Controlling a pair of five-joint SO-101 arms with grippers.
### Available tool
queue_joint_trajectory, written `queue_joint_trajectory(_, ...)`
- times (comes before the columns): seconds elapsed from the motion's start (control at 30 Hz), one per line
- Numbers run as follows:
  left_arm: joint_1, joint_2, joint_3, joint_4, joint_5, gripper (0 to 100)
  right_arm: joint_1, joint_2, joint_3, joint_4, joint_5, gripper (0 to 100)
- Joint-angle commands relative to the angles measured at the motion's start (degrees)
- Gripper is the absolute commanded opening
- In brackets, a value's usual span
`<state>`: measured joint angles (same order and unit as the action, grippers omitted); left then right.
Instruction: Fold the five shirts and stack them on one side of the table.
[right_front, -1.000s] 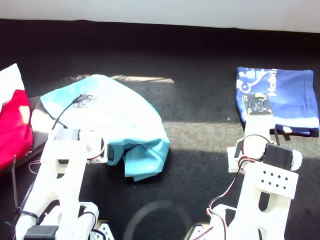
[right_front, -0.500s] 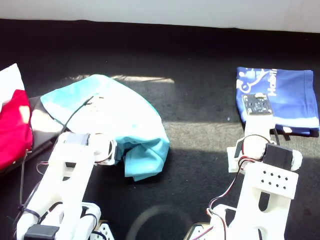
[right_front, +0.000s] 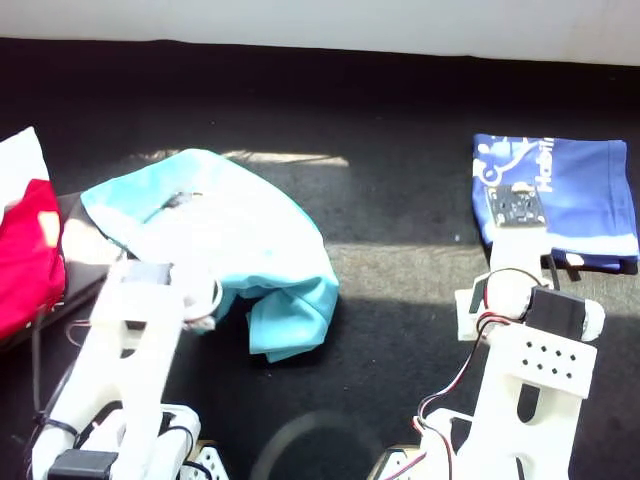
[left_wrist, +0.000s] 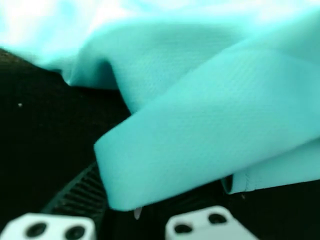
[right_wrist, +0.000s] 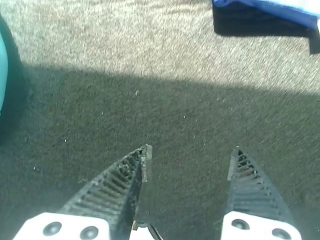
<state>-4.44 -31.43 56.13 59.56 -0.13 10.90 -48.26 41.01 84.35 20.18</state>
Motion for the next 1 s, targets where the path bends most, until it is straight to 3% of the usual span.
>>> queue_joint_trajectory(0.0,-5.05,-0.57,-12.26,10.81,-1.67,1,-2.59,-0.4,-0.57,-2.24,-2.55,24.3)
queue_joint_trajectory(0.17,-13.14,-0.57,-32.84,25.67,-13.36,1,-13.67,-0.31,-0.57,-4.18,-6.86,24.4)
queue_joint_trajectory(0.4,-23.16,-0.57,-53.41,34.64,-23.47,1,-28.35,0.22,-0.66,-12.44,-11.34,27.0)
queue_joint_trajectory(0.53,-26.86,-0.4,-54.55,34.81,-26.55,1,-37.23,6.64,-0.75,-13.32,-16.35,35.8)
queue_joint_trajectory(0.67,-28.7,-0.13,-54.55,34.73,-26.64,1,-47.16,15.34,-0.66,-15.96,-17.85,36.8)
queue_joint_trajectory(0.97,-28.88,-0.13,-54.55,34.73,-26.46,1,-57.01,32.57,-0.66,-29.41,-18.11,36.8)
